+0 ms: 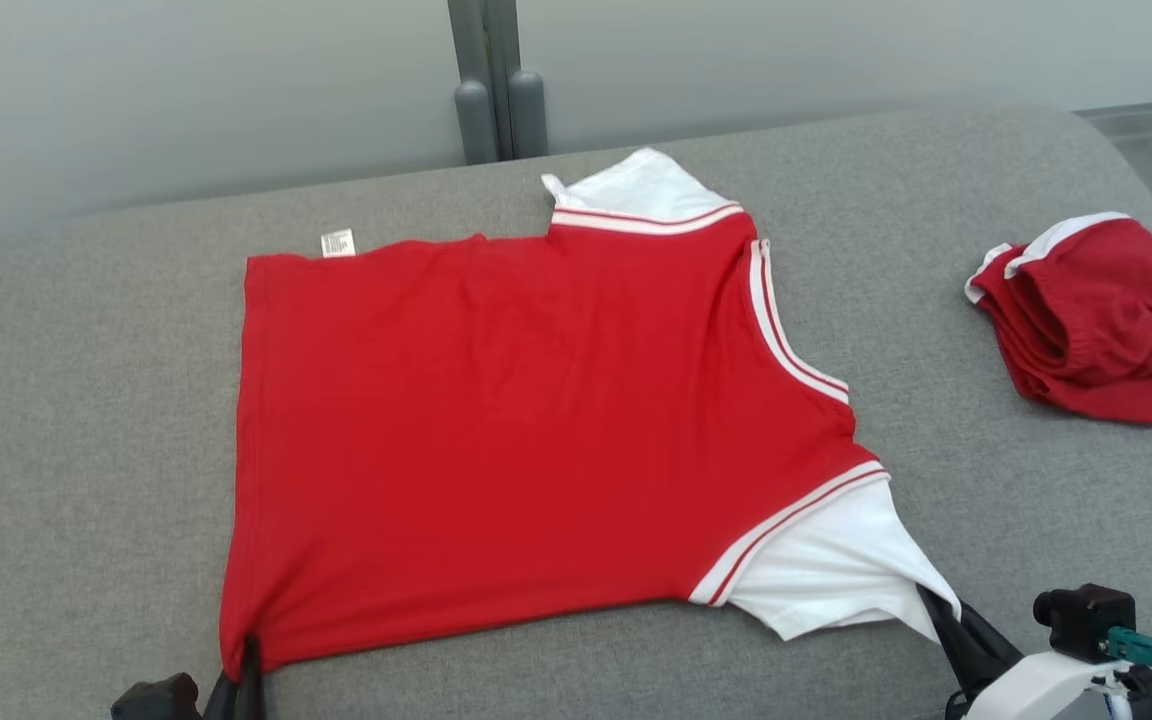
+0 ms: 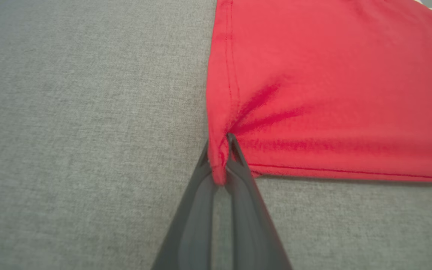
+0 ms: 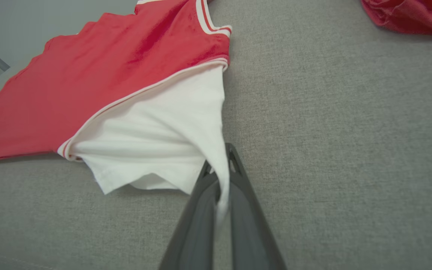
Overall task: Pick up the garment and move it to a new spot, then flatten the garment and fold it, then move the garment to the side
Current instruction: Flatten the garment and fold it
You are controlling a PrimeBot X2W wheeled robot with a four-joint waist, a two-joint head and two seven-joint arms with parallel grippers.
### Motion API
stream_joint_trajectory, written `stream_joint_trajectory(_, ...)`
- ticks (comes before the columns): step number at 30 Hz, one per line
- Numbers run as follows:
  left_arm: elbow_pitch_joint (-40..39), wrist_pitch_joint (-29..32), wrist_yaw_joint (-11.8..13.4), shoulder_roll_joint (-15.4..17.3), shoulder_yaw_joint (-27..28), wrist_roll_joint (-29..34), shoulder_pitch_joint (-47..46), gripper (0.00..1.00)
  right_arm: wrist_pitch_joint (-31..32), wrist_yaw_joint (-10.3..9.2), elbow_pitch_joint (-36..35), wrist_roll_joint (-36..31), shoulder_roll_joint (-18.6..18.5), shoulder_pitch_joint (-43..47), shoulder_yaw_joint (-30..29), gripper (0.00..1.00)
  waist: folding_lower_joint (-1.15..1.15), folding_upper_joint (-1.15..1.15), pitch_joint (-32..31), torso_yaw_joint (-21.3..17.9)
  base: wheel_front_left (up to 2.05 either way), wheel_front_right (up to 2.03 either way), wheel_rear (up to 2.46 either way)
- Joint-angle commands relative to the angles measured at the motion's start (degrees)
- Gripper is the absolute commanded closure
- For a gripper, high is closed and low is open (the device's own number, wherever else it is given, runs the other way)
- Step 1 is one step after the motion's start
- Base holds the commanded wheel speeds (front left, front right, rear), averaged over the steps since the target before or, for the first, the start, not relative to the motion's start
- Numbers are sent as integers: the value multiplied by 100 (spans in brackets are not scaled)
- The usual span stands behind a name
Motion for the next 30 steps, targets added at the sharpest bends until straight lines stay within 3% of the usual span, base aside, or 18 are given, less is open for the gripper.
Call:
stream_joint_trajectory(1,-7,3,13,36,80,43,215,100,-13,-17,47,153,-107,157,101,100,1,0,-524,-68,0,0,0)
stream_joint_trajectory(17,270,3,-18,16,135,146,741,100,-13,-16,-130,849,-590,688,947,100,1,0,-947,-139,0,0,0)
stream_joint_trajectory(22,64,2,-28,17,26,62,730,100,-13,-16,-284,861,-705,666,785,100,1,0,-921,-80,0,0,0)
stream_joint_trajectory(30,-359,3,-64,13,-152,-36,337,100,-13,-15,-398,546,-510,195,383,100,1,0,-689,27,0,0,0)
